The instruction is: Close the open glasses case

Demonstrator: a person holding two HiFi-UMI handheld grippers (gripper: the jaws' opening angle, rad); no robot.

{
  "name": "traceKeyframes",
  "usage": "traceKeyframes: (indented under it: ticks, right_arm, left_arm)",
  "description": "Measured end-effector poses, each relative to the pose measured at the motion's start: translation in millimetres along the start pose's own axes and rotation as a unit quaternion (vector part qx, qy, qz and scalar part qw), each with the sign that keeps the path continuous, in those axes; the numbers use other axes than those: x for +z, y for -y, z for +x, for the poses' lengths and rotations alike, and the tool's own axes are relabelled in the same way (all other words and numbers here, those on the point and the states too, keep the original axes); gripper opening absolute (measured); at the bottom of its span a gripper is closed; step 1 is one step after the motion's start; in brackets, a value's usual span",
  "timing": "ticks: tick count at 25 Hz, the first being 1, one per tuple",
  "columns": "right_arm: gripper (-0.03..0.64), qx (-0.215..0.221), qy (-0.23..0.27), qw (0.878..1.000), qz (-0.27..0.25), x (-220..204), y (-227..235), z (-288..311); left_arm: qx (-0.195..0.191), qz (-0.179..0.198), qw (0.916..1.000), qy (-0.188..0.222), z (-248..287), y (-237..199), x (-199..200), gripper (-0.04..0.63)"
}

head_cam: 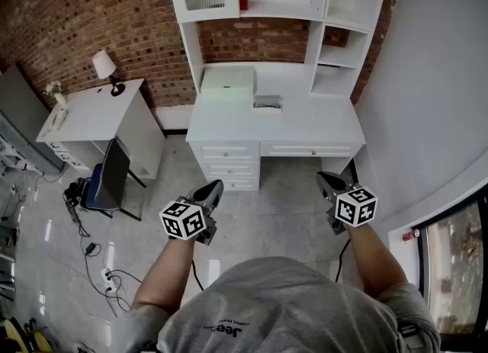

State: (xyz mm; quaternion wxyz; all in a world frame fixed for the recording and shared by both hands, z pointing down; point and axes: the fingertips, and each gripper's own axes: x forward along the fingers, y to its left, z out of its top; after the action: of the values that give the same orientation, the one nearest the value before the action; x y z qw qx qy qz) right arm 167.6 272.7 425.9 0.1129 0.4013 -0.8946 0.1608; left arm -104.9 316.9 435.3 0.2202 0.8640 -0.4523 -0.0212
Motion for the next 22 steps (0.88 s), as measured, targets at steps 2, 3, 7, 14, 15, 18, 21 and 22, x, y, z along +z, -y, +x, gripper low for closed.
traceKeyframes:
  ticks: [2, 3, 7, 14, 15, 18, 21, 22]
  right_arm:
    - [0.006, 0.000, 0.000, 1.000, 0.001, -0.6, 1.2, -0.4]
    - [0.005, 0.000, 0.000, 1.000, 0.001, -0.9, 1.7, -0.6]
    - [0.006, 0.000, -0.001, 1.000, 0.000, -1.9, 3.3, 0.0]
    - [0.006, 0.001, 0.000, 1.000, 0.000, -1.9, 6.8, 1.5]
    - [0.006, 0.001, 0.000, 1.000, 0.000, -1.4, 7.4, 1.5]
    - [0.006, 0.001, 0.002, 1.000, 0.000, -0.3, 9.7, 0.9]
    - [0.006, 0.004, 0.004, 1.000, 0.002, 2.6, 13.8, 0.2]
    - [0.006, 0.005, 0.004, 1.000, 0.001, 3.9, 15.8, -0.5]
  left_arm:
    - [-0.001, 0.000, 1.0000, -0.001, 1.6, 0.9, -0.8, -0.003]
    - [-0.001, 0.000, 1.0000, -0.001, 2.2, 1.3, -1.1, -0.003]
    - [-0.003, 0.001, 1.0000, -0.001, 4.3, 1.9, -0.7, -0.003]
    - [-0.005, 0.003, 1.0000, 0.000, 9.0, 2.4, 0.0, -0.003]
    - [-0.005, 0.003, 1.0000, 0.000, 9.8, 2.8, 0.4, -0.003]
    - [-0.004, 0.005, 1.0000, -0.002, 12.1, 4.0, 0.3, -0.003]
    - [-0.002, 0.007, 1.0000, -0.004, 17.0, 5.9, 2.2, -0.003]
    - [-0.001, 0.008, 1.0000, -0.003, 19.1, 7.7, 3.4, -0.004]
